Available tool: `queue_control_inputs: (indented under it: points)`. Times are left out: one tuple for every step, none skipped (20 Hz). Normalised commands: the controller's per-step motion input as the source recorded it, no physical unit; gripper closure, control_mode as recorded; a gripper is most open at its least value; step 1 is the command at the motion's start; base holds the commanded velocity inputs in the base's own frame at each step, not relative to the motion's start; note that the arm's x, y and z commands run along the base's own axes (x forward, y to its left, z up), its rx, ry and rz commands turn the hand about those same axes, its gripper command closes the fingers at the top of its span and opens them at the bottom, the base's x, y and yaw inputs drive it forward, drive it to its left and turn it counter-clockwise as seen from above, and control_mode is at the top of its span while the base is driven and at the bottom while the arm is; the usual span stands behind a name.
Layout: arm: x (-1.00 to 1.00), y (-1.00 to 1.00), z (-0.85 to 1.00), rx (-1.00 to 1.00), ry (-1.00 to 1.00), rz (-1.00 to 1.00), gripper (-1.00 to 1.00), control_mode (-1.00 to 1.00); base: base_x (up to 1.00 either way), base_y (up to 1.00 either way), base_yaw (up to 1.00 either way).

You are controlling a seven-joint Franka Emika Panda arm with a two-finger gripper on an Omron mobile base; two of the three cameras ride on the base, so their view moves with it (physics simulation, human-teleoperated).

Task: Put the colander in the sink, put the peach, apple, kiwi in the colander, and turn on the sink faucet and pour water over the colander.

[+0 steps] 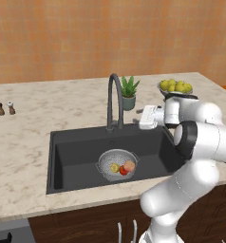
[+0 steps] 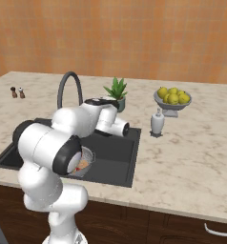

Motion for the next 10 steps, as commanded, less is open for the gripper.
queue_control_inputs:
  points:
    - [0.29, 0.14, 0.00, 0.06, 0.11, 0.00, -1.00, -1.00, 0.00, 0.00, 0.00]
    - [0.33, 0.11, 0.00, 0.01, 0.08, 0.00, -1.00, -1.00, 0.00, 0.00, 0.00]
    - [0.32, 0.03, 0.00, 0.00, 0.07, 0.00, -1.00, -1.00, 0.00, 0.00, 0.00]
    - [0.20, 0.03, 0.00, 0.00, 0.04, 0.00, -1.00, -1.00, 0.00, 0.00, 0.00]
    - [0.21, 0.07, 0.00, 0.00, 0.07, 0.00, -1.00, -1.00, 0.00, 0.00, 0.00]
    - [0.26, 0.12, 0.00, 0.00, 0.05, 0.00, -1.00, -1.00, 0.00, 0.00, 0.00]
    - [0.33, 0.12, 0.00, 0.00, 0.03, 0.00, -1.00, -1.00, 0.00, 0.00, 0.00]
    - [0.33, 0.11, -0.04, 0.00, 0.03, 0.00, -1.00, -1.00, 0.00, 0.00, 0.00]
    - [0.28, 0.06, -0.10, 0.00, 0.03, 0.00, -1.00, -1.00, 0.00, 0.00, 0.00]
    - [0.22, 0.05, -0.18, 0.00, 0.03, 0.00, -1.00, -1.00, 0.00, 0.00, 0.00]
